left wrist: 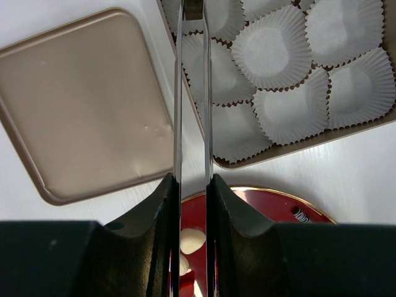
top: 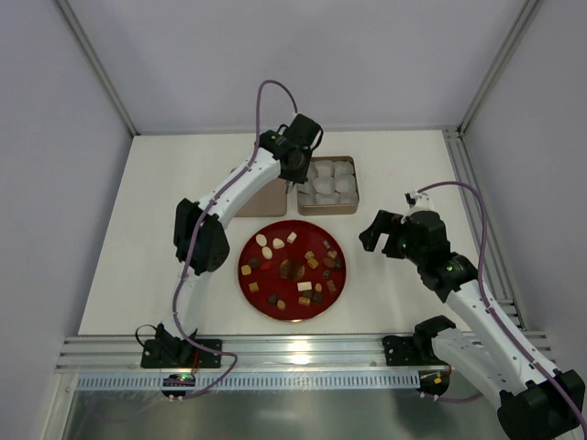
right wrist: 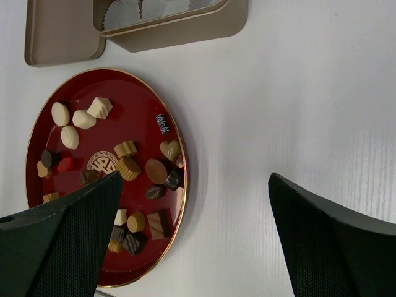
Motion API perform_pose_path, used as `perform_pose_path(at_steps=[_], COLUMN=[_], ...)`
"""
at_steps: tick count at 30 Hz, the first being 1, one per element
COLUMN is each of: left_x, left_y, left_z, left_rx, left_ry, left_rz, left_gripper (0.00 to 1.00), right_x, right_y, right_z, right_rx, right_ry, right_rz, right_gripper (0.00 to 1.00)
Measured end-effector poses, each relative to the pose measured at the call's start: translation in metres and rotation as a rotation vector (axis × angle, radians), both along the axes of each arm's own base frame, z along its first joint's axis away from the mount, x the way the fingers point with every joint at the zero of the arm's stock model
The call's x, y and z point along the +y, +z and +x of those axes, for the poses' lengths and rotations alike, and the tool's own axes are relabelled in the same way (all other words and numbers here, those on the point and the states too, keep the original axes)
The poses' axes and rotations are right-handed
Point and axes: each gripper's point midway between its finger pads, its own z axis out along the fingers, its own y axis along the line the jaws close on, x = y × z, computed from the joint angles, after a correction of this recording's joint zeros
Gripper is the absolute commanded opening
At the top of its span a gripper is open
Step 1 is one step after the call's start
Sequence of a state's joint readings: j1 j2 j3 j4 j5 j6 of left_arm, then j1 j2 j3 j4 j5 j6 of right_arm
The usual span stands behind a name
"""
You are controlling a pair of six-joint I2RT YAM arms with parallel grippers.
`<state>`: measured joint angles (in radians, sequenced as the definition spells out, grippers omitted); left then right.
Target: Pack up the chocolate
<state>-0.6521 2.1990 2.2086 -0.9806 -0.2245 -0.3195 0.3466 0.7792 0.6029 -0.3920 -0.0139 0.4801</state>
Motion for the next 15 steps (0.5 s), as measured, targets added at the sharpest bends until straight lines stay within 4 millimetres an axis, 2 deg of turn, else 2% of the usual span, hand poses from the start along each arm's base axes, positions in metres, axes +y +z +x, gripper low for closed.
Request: perform_pose_path(at_steps=[11, 15], left_x=[-0.0020, -0.0042], left_y=[-0.0034, 0.0013], left_z=[0.0035, 0.0056], left_rx=[-0.006, -0.018], left_ry=[-0.012, -0.014], left_rz=[0.003, -0.008], left_gripper=[0.41, 0.41], right_x=[0.0001, 0.0001], right_y=[0.0000, 0.0001], right_z=[-0.0001, -0.0001], right_rx=[0.000, 0.000], right_ry=[0.001, 0.001], right_rz=[0.000, 0.001], right_gripper=[1.00, 1.00])
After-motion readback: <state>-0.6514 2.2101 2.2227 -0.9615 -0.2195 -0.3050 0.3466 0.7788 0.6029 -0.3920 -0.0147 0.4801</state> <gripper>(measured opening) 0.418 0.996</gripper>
